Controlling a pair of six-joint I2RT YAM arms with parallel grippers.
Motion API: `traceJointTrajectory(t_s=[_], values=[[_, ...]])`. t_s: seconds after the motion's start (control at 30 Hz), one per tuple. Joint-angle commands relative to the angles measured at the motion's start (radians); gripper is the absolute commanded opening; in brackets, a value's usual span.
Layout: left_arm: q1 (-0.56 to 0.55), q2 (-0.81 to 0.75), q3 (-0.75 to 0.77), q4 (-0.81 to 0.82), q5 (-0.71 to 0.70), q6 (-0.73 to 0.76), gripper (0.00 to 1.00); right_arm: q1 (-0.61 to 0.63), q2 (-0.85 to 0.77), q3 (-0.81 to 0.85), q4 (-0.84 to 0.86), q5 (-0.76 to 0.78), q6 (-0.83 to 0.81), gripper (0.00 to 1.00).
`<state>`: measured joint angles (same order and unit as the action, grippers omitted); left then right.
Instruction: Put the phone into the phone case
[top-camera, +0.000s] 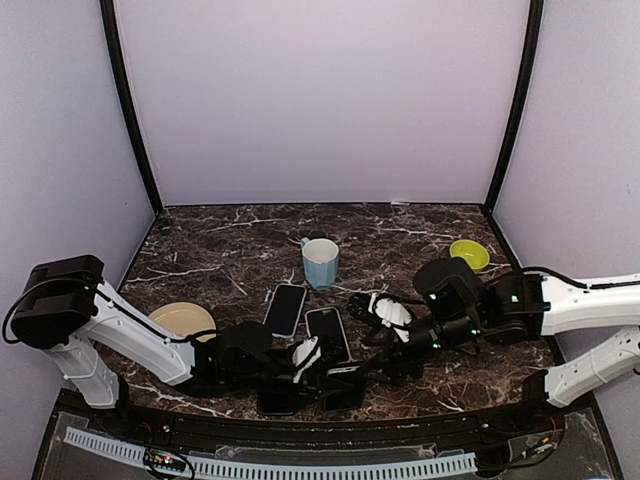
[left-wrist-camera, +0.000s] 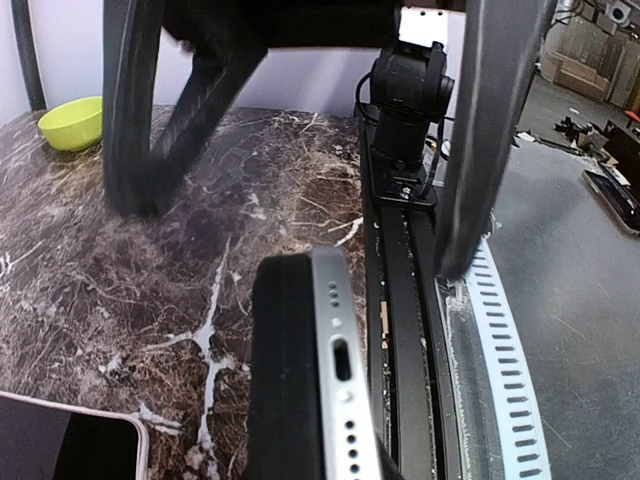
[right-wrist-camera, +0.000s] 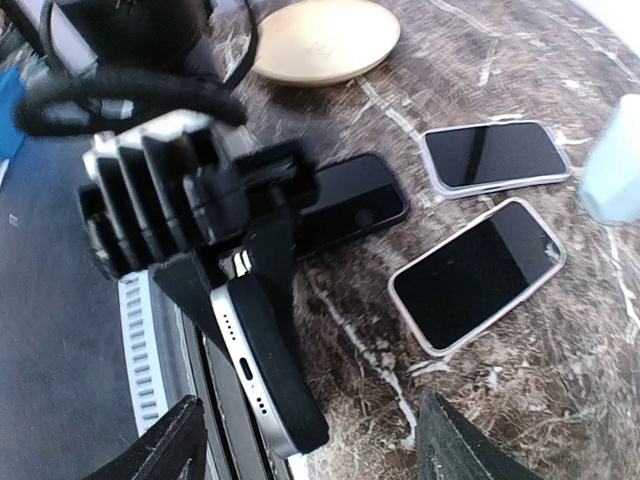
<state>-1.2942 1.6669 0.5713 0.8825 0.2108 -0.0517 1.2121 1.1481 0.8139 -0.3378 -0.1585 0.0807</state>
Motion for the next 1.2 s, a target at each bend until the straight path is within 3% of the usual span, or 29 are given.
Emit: traceJointTrajectory(t_s=[0.0,0.1,0.3,0.47,0.6,0.67,0.77,0.87,1.0,1.17], values=[[-0.002,-0.016,-0.019,-0.041,0.041,0.067,0.05,-0.006,0.033,0.032,0.000,-0.099,-0.102,0.70],[-0.001,-0.019,-0.023,-0.046,0.051,0.072,0.07,-0.006,0.035,0.008,0.042,-0.096,-0.115,0.66],[0.000,-0.010,0.004,-0.094,0.068,0.089,0.11,-0.007,0.113,0.005,0.074,-0.102,-0.141,0.43],[0.001,-0.022,-0.008,-0.082,0.057,0.088,0.11,-0.007,0.123,-0.013,0.078,-0.093,-0.156,0.33],[0.001,-0.029,-0.014,-0.082,0.064,0.082,0.17,-0.006,0.094,-0.013,0.081,-0.092,-0.155,0.13],[0.001,-0.038,-0.012,-0.091,0.062,0.077,0.27,-0.006,0.081,-0.018,0.080,-0.081,-0.155,0.00],[0.003,-0.079,-0.020,-0.098,0.044,0.073,0.50,-0.005,0.062,-0.032,0.063,-0.070,-0.161,0.00],[0.007,-0.122,-0.029,-0.109,0.031,0.078,0.63,-0.003,0.043,-0.040,0.050,-0.058,-0.167,0.00],[0.013,-0.144,-0.029,-0.124,0.031,0.079,0.58,0.008,0.019,-0.038,0.033,-0.030,-0.188,0.00],[0.015,-0.118,-0.014,-0.101,0.031,0.091,0.51,0.012,0.025,-0.048,0.031,-0.034,-0.210,0.09]])
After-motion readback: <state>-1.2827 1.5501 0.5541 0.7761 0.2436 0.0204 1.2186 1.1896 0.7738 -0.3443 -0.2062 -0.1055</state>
